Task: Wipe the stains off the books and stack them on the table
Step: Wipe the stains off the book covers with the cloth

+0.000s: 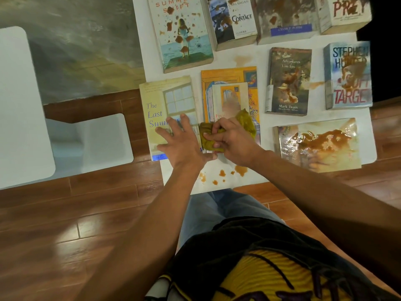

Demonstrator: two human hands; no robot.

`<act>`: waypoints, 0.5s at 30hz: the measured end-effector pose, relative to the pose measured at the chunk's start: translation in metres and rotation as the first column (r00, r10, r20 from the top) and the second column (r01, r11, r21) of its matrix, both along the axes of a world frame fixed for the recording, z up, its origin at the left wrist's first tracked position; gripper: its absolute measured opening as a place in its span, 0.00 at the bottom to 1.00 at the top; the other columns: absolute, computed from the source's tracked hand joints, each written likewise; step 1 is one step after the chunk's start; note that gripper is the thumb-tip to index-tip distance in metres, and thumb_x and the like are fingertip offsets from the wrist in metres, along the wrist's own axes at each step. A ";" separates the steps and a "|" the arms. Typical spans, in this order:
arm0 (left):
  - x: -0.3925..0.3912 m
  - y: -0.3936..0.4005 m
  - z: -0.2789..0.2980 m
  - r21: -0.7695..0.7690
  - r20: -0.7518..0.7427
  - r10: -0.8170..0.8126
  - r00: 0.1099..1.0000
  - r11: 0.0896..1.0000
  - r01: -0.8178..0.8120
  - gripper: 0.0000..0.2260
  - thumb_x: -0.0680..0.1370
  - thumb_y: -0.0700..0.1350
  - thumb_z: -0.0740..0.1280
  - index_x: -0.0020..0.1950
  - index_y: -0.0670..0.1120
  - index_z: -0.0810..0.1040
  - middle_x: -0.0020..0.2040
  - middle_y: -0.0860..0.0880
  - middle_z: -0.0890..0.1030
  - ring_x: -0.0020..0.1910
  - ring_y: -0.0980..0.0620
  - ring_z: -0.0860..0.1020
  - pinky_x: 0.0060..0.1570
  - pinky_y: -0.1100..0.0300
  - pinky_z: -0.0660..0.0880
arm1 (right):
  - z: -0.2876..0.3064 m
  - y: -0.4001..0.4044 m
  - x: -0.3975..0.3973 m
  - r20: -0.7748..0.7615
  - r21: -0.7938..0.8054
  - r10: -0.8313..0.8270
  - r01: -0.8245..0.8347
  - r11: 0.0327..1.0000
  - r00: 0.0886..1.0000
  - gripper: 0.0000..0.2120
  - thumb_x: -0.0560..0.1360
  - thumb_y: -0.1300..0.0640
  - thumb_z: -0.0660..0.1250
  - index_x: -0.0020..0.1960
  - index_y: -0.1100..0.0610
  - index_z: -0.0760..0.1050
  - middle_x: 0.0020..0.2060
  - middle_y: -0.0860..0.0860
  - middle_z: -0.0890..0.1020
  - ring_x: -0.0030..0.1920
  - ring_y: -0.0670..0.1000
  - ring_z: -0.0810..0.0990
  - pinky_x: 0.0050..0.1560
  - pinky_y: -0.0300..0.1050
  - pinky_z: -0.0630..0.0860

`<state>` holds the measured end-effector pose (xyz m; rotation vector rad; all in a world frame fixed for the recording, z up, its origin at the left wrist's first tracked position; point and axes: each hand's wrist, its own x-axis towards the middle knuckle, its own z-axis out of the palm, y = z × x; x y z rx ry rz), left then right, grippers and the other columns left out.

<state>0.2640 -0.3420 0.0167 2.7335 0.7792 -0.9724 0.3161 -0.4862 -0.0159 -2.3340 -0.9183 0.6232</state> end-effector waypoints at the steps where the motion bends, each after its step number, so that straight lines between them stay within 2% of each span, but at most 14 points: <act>1: 0.000 0.000 0.001 -0.009 -0.003 -0.004 1.000 1.000 0.004 0.63 0.61 0.72 0.76 0.80 0.48 0.41 0.79 0.40 0.46 0.77 0.29 0.49 0.66 0.34 0.69 | -0.003 -0.001 -0.002 0.023 0.028 -0.005 0.004 1.000 1.000 0.12 0.77 0.62 0.71 0.58 0.55 0.84 0.51 0.53 0.76 0.51 0.47 0.62 0.53 0.43 0.68; 4: 0.001 0.001 0.002 -0.036 -0.026 -0.027 0.999 0.999 0.026 0.65 0.61 0.70 0.78 0.80 0.46 0.39 0.80 0.39 0.44 0.77 0.28 0.47 0.66 0.33 0.69 | -0.005 -0.004 -0.007 0.049 0.053 -0.023 0.020 0.998 0.999 0.12 0.76 0.62 0.72 0.59 0.55 0.84 0.50 0.52 0.76 0.51 0.43 0.58 0.52 0.41 0.65; 9: 0.000 0.005 0.005 -0.056 -0.066 -0.086 0.994 0.995 0.082 0.67 0.61 0.67 0.79 0.80 0.45 0.36 0.79 0.37 0.42 0.76 0.26 0.47 0.66 0.33 0.70 | -0.002 -0.011 -0.015 0.060 0.069 0.044 -0.048 0.996 0.997 0.12 0.76 0.60 0.70 0.59 0.55 0.84 0.48 0.52 0.76 0.50 0.46 0.60 0.50 0.37 0.57; 12: 0.004 0.007 0.010 -0.102 -0.105 -0.082 0.991 0.992 0.071 0.67 0.62 0.66 0.79 0.80 0.45 0.34 0.79 0.37 0.39 0.77 0.26 0.44 0.66 0.32 0.67 | -0.001 -0.019 -0.017 0.023 0.058 0.063 -0.064 0.996 0.998 0.12 0.76 0.61 0.70 0.59 0.56 0.84 0.49 0.53 0.77 0.50 0.50 0.65 0.53 0.43 0.63; 15: 0.009 0.011 0.012 -0.157 -0.150 -0.067 0.986 0.987 0.043 0.66 0.65 0.67 0.77 0.79 0.44 0.31 0.79 0.37 0.35 0.76 0.25 0.41 0.67 0.29 0.63 | 0.007 -0.026 -0.012 -0.127 0.051 0.076 -0.070 0.996 0.989 0.14 0.75 0.60 0.66 0.57 0.58 0.84 0.49 0.55 0.78 0.52 0.56 0.71 0.56 0.50 0.68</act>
